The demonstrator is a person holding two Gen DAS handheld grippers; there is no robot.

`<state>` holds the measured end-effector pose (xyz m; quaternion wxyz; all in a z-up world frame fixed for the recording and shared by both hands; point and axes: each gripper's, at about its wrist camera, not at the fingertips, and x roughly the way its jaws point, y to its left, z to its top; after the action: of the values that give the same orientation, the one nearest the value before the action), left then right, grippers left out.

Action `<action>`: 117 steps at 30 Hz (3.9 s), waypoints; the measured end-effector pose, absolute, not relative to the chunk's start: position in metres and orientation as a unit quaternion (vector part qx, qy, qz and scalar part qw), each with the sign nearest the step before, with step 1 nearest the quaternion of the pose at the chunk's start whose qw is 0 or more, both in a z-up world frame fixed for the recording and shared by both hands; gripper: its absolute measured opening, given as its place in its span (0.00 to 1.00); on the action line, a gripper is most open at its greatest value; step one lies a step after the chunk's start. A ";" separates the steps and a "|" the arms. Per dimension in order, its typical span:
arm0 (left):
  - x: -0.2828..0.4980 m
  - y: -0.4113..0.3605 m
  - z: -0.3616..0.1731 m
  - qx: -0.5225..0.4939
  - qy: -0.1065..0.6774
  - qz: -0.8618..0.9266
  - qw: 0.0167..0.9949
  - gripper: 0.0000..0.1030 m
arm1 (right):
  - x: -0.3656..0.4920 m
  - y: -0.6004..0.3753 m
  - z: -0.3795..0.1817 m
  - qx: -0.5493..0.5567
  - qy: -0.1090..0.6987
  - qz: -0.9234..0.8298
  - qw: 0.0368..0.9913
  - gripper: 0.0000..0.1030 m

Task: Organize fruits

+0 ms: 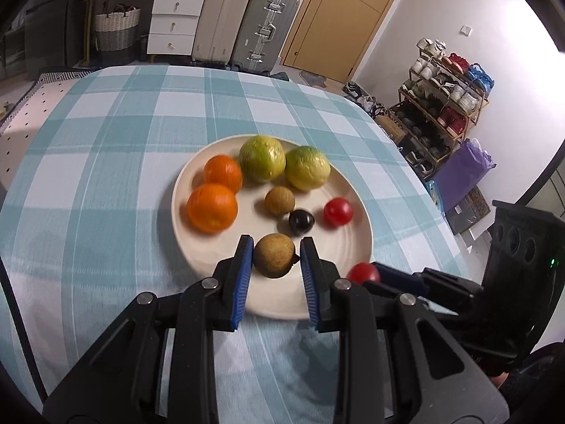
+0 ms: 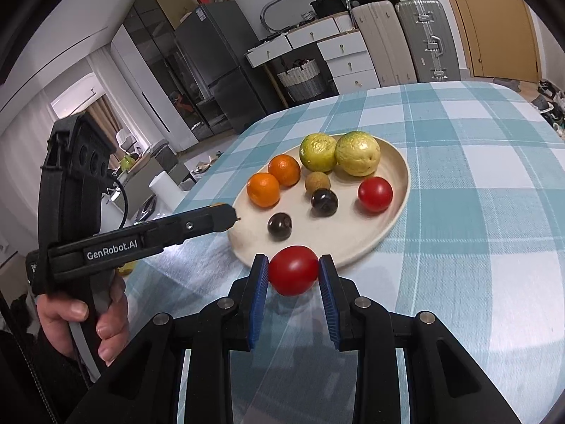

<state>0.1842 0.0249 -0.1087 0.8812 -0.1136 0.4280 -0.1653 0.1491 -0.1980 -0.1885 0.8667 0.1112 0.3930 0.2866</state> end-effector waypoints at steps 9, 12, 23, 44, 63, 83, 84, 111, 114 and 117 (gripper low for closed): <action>0.227 0.017 -0.115 -0.112 0.440 -0.166 0.875 0.23 | 0.186 -0.186 -0.195 0.112 0.405 0.298 0.857 0.29; 0.238 0.014 -0.119 -0.111 0.443 -0.165 0.874 0.23 | 0.194 -0.180 -0.196 0.105 0.405 0.302 0.857 0.29; 0.261 0.011 -0.131 -0.116 0.450 -0.166 0.870 0.23 | 0.214 -0.172 -0.197 0.102 0.397 0.307 0.859 0.29; 0.240 0.022 -0.105 -0.117 0.425 -0.157 0.884 0.37 | 0.206 -0.179 -0.184 0.098 0.371 0.291 0.877 0.56; 0.184 0.026 -0.068 -0.103 0.383 -0.122 0.910 0.52 | 0.168 -0.205 -0.146 0.098 0.299 0.246 0.917 0.86; 0.099 0.027 -0.021 -0.055 0.263 -0.058 0.962 0.99 | 0.108 -0.218 -0.104 0.048 0.185 0.211 0.958 0.99; 0.096 0.027 -0.020 -0.055 0.257 -0.058 0.963 0.99 | 0.106 -0.219 -0.104 0.049 0.182 0.210 0.959 0.99; 0.054 0.058 -0.071 -0.056 0.173 -0.010 0.983 0.99 | 0.052 -0.237 -0.125 0.015 0.107 0.175 0.979 1.00; 0.055 0.060 -0.080 -0.050 0.174 -0.003 0.983 0.99 | 0.051 -0.237 -0.132 0.014 0.109 0.170 0.979 1.00; 0.055 0.060 -0.088 -0.042 0.176 0.000 0.984 0.99 | 0.051 -0.238 -0.136 0.006 0.109 0.168 0.980 1.00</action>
<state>0.0553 0.0597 -0.0881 0.9836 -0.0415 0.1756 -0.0005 0.0507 -0.2383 -0.1361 0.9797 0.0061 0.1090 0.1683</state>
